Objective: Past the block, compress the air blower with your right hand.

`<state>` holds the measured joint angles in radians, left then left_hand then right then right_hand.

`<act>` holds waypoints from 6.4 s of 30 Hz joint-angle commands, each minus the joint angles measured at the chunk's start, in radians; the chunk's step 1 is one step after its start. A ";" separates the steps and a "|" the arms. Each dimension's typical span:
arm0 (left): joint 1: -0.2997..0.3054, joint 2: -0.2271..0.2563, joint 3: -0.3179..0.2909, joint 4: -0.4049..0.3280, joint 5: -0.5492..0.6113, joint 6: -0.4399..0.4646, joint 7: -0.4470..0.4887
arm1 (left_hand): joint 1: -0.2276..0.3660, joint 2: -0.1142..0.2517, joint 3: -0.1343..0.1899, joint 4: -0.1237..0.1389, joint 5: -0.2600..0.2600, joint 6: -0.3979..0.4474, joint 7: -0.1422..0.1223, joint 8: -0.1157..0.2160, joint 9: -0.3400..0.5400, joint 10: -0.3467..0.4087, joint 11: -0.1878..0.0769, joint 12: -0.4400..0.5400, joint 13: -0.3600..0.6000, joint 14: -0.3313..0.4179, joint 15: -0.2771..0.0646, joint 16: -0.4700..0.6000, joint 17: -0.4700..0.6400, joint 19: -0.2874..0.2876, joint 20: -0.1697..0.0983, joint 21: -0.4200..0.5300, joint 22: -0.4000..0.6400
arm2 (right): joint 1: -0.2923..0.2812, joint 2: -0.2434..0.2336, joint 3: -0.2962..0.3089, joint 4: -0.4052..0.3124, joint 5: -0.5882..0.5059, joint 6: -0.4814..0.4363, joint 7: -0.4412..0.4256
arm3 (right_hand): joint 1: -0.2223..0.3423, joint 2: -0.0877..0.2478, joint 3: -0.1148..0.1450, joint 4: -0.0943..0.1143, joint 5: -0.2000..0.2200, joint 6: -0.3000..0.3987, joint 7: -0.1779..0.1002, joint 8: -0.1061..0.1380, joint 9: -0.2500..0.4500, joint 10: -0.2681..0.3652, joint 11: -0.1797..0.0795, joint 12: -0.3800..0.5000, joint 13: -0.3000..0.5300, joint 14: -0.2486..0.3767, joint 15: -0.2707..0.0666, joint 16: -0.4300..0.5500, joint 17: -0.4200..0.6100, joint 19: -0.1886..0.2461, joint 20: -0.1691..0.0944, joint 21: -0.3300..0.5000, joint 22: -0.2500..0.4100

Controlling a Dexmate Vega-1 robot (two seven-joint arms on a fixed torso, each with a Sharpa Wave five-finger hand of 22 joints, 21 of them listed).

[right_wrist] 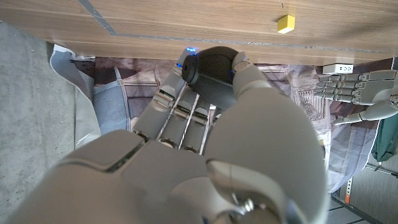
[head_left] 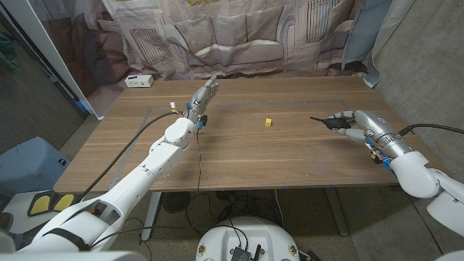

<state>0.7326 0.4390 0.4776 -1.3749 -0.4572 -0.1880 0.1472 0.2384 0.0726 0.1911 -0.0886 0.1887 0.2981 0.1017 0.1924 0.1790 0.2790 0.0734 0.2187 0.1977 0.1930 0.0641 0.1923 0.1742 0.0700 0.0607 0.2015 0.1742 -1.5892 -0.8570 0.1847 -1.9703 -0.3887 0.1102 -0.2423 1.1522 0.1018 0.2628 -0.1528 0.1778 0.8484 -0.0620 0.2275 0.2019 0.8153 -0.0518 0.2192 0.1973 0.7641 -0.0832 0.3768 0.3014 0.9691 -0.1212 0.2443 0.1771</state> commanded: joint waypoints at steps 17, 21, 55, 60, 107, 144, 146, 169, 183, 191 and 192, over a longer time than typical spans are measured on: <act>0.011 0.007 0.001 -0.031 0.008 0.024 0.019 | -0.001 0.010 0.003 -0.008 -0.001 0.010 0.004 0.000 0.004 0.010 0.000 -0.001 0.004 0.007 0.004 -0.003 0.006 0.004 0.000 -0.003 0.005 | 0.026 -0.006 -0.013 0.041 0.057 0.048 -0.003 | -0.024 0.070 0.021 0.036 0.005 0.110 0.018 0.034 0.004 0.111 0.016 0.022 -0.001 0.124 -0.081 0.019 -0.009 0.068 0.001 0.032 0.008; 0.012 0.009 0.000 -0.034 0.009 0.024 0.020 | -0.001 0.010 0.003 -0.009 -0.002 0.011 0.003 0.000 0.004 0.011 0.001 -0.001 0.004 0.008 0.005 -0.003 0.006 0.004 0.000 -0.003 0.005 | 0.031 -0.008 -0.016 0.038 0.065 0.041 0.005 | -0.001 0.078 0.040 0.023 0.005 0.120 0.026 0.034 0.003 0.129 0.019 0.022 -0.001 0.155 -0.089 0.022 -0.013 0.092 -0.005 0.044 0.009; 0.006 0.003 -0.008 0.004 -0.003 -0.004 0.006 | -0.001 0.011 0.005 -0.010 -0.002 0.020 0.002 0.002 0.004 0.018 0.001 0.001 0.004 0.013 0.001 -0.002 0.006 0.002 0.001 -0.004 0.005 | 0.023 0.004 -0.017 0.015 0.040 0.023 -0.029 | 0.033 0.060 0.065 0.012 0.008 0.094 0.022 0.012 0.007 0.106 0.019 -0.012 0.001 0.151 -0.084 0.008 0.002 0.088 0.001 0.054 0.011; 0.006 0.005 -0.010 0.004 -0.003 -0.004 0.007 | -0.001 0.011 0.005 -0.010 -0.002 0.021 0.002 0.002 0.004 0.019 0.000 0.001 0.004 0.014 0.003 -0.002 0.006 0.002 0.001 -0.004 0.005 | 0.022 0.001 -0.017 0.012 0.040 0.017 -0.023 | 0.031 0.049 0.061 0.008 0.011 0.085 0.019 0.007 0.008 0.096 0.013 -0.017 0.002 0.140 -0.090 0.003 0.004 0.078 -0.002 0.052 0.010; 0.000 0.001 -0.013 0.019 -0.010 -0.004 0.007 | -0.002 0.012 0.006 -0.012 -0.002 0.023 0.001 0.001 0.004 0.019 0.001 -0.001 0.004 0.013 0.002 -0.003 0.006 0.001 0.001 -0.004 0.005 | 0.003 -0.017 0.005 -0.024 0.027 -0.018 0.019 | 0.012 -0.026 -0.006 0.006 0.006 -0.057 0.001 -0.034 0.011 -0.049 -0.013 -0.036 0.007 0.006 -0.078 -0.032 0.043 -0.006 0.002 0.021 0.005; 0.016 0.002 -0.017 -0.001 -0.003 -0.019 0.022 | -0.003 0.013 0.008 -0.013 -0.002 0.024 0.002 0.001 0.004 0.022 -0.001 0.000 0.004 0.016 0.002 -0.002 0.006 0.003 0.001 -0.003 0.005 | -0.056 0.005 0.064 -0.069 0.043 -0.039 0.140 | -0.017 -0.028 -0.021 0.018 0.005 -0.050 0.007 -0.024 0.011 -0.045 -0.005 -0.026 0.007 0.006 -0.071 -0.038 0.041 -0.009 0.009 0.017 0.004; 0.016 0.001 -0.017 0.001 -0.004 -0.020 0.020 | -0.003 0.013 0.008 -0.014 -0.002 0.026 0.001 0.001 0.004 0.023 -0.001 0.000 0.004 0.018 0.001 -0.002 0.006 0.004 0.001 -0.003 0.005 | -0.057 0.006 0.065 -0.071 0.044 -0.044 0.146 | -0.018 -0.027 -0.021 0.018 0.005 -0.050 0.007 -0.024 0.011 -0.045 -0.004 -0.026 0.007 0.007 -0.072 -0.038 0.041 -0.009 0.009 0.017 0.004; -0.018 -0.022 -0.003 0.054 -0.004 -0.032 -0.006 | -0.002 0.014 0.009 -0.015 -0.002 0.032 0.001 0.002 0.004 0.028 -0.003 0.001 0.004 0.024 -0.001 -0.001 0.006 0.008 0.000 -0.002 0.005 | -0.064 -0.004 0.041 -0.065 0.079 -0.070 0.200 | -0.017 -0.020 -0.021 0.016 0.007 -0.049 0.012 -0.022 0.010 -0.042 0.002 -0.023 0.006 0.006 -0.069 -0.040 0.042 -0.008 0.010 0.016 0.004; -0.029 -0.032 0.001 0.068 -0.004 -0.040 -0.011 | -0.002 0.014 0.010 -0.015 -0.002 0.032 0.000 0.002 0.004 0.029 0.000 0.001 0.004 0.024 -0.002 -0.001 0.006 0.008 0.000 -0.002 0.005 | -0.058 -0.027 0.003 -0.058 0.093 -0.094 0.199 | -0.022 -0.019 -0.024 0.017 0.007 -0.053 0.012 -0.022 0.010 -0.047 0.003 -0.025 0.006 0.000 -0.063 -0.043 0.043 -0.012 0.013 0.013 0.004; -0.029 -0.032 0.002 0.064 -0.003 -0.041 -0.011 | -0.002 0.014 0.011 -0.016 -0.003 0.033 0.000 0.002 0.004 0.028 0.001 0.001 0.004 0.023 0.000 -0.002 0.006 0.008 -0.001 -0.002 0.005 | -0.059 -0.041 -0.013 -0.049 0.104 -0.102 0.195 | -0.022 -0.017 -0.025 0.016 0.007 -0.053 0.012 -0.022 0.010 -0.047 0.003 -0.024 0.006 -0.001 -0.063 -0.043 0.044 -0.013 0.015 0.012 0.004; -0.029 -0.032 0.003 0.064 -0.002 -0.041 -0.012 | -0.002 0.014 0.011 -0.016 -0.003 0.032 0.000 0.001 0.004 0.028 0.000 0.000 0.004 0.024 0.001 -0.002 0.006 0.008 -0.001 -0.002 0.005 | -0.059 -0.043 -0.014 -0.049 0.107 -0.106 0.197 | -0.022 -0.018 -0.025 0.016 0.007 -0.053 0.012 -0.022 0.010 -0.047 0.003 -0.024 0.006 0.000 -0.063 -0.043 0.044 -0.013 0.015 0.012 0.004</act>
<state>0.7072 0.4105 0.4777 -1.3128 -0.4604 -0.2242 0.1387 0.2331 0.0778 0.2018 -0.0993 0.1887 0.3216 0.1000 0.1925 0.1790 0.2984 0.0713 0.2187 0.1977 0.2090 0.0588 0.1923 0.1742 0.0699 0.0607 0.2015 0.1742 -1.6492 -0.8811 0.1939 -2.0291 -0.2967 0.0194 -0.0439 1.1353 0.0774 0.2389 -0.1351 0.1847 0.7926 -0.0554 0.1997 0.2072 0.7660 -0.0533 0.1888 0.1998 0.7657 -0.0823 0.3365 0.3410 0.9556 -0.1123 0.2621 0.1815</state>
